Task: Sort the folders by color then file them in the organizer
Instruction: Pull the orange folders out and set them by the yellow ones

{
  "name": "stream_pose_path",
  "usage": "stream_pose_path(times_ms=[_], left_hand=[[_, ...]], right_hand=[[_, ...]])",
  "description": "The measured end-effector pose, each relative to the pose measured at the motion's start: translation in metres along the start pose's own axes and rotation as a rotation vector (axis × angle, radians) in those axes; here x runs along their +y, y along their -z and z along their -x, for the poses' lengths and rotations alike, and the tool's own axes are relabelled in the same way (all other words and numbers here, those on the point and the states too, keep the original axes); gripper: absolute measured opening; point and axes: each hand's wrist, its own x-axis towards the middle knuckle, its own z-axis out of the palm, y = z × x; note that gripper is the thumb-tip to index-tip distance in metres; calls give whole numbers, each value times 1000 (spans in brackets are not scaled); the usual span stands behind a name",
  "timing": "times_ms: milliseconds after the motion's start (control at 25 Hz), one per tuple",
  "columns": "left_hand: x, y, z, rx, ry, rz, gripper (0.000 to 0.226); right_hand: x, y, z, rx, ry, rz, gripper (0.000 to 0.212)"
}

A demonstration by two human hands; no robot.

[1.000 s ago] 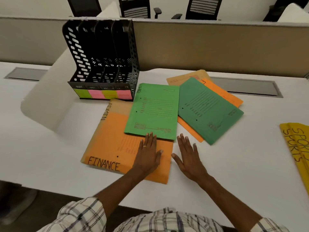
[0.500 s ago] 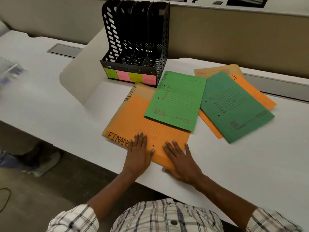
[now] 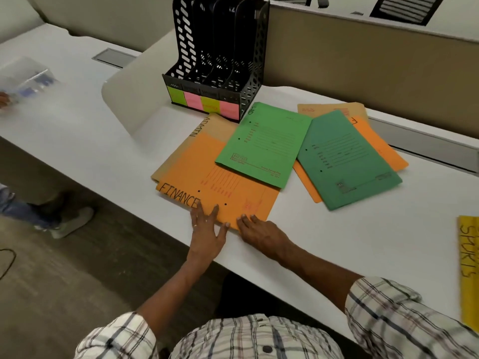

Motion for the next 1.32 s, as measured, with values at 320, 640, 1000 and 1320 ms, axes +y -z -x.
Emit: stream_pose_path(times_ms=[320, 640, 1000, 1320], left_hand=[[40, 6, 26, 271, 255, 737, 90], [58, 29, 60, 422, 186, 850, 104], [52, 67, 96, 245, 36, 978, 87], [28, 85, 80, -36, -17, 971, 91]], right_hand=[[-15, 23, 36, 240, 83, 50, 35], [2, 29, 55, 370, -150, -513, 54], [48, 18, 61, 248, -653, -1316, 62], [53, 16, 109, 346, -778, -1852, 36]])
